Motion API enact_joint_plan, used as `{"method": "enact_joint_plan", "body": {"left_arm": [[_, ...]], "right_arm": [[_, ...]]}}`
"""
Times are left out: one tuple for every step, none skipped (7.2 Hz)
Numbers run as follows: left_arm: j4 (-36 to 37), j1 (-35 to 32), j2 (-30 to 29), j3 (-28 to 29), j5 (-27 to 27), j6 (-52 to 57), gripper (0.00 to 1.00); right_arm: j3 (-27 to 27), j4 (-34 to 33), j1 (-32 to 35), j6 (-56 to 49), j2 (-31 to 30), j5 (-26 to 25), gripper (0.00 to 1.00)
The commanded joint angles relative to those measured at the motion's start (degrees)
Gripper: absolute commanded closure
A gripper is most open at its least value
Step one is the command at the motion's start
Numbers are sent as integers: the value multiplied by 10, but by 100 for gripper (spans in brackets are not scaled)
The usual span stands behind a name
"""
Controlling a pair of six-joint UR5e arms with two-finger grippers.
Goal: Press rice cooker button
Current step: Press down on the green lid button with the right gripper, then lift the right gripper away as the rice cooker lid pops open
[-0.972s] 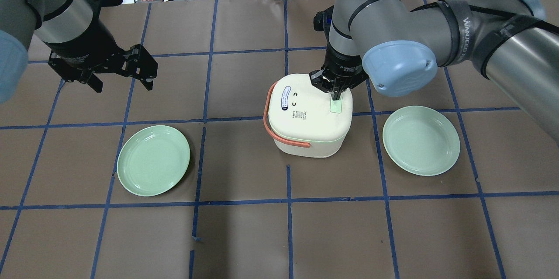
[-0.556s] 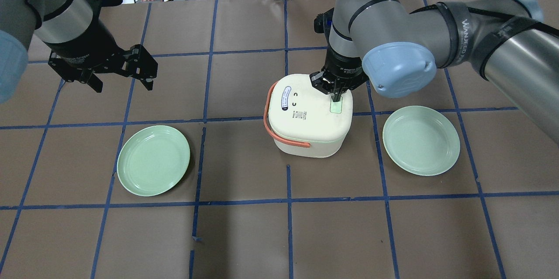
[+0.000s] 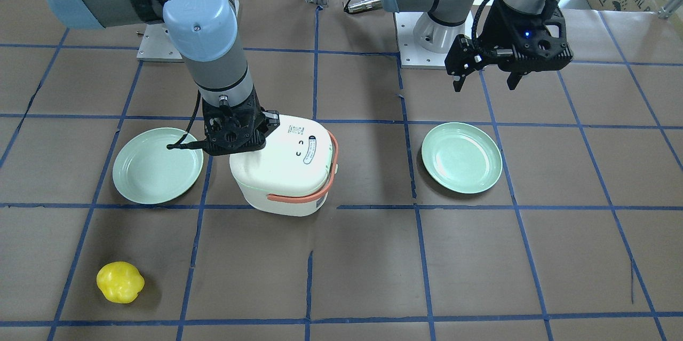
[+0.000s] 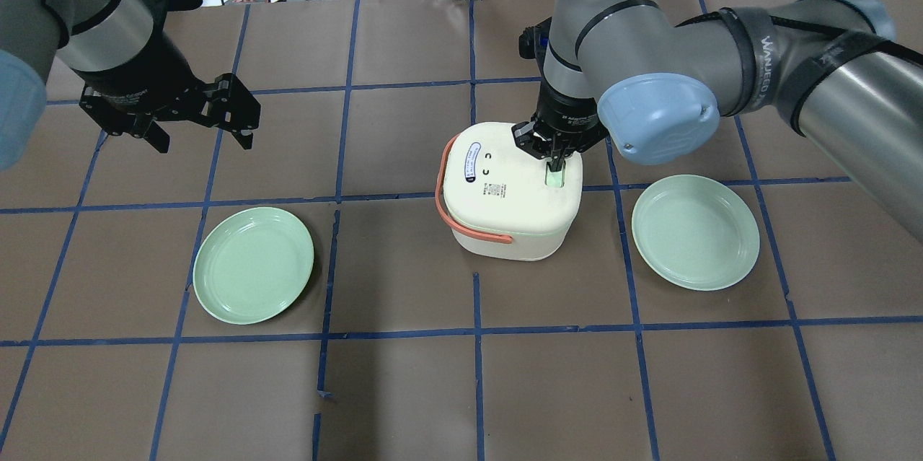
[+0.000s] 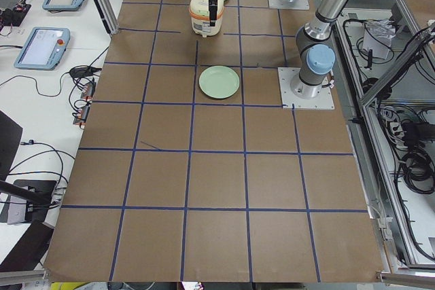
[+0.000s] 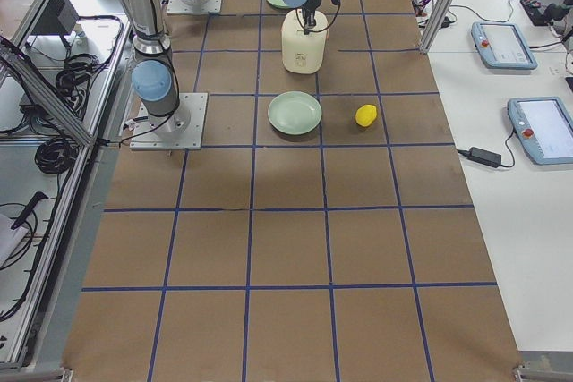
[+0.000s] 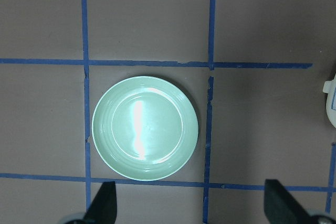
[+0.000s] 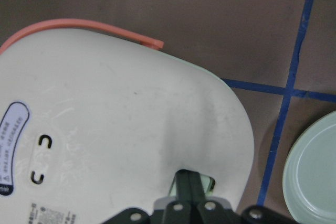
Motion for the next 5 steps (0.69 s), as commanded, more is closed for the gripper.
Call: {"method": "enact_joint_plan", "body": {"left_arm": [[0,0,0,0,0,0,0],[0,0,0,0,0,0,0],[0,0,0,0,1,0,0],[0,0,0,0,0,0,0],[0,0,0,0,0,0,0]], "right_arm": [[-8,3,0,0,-5,-2,94],[-16,6,0,0,-11,-5,93],[-21,13,0,1,-14,-6,93],[-25,24,0,1,-25,-6,93],[-32,46,-1,0,-36,-6,93]]}}
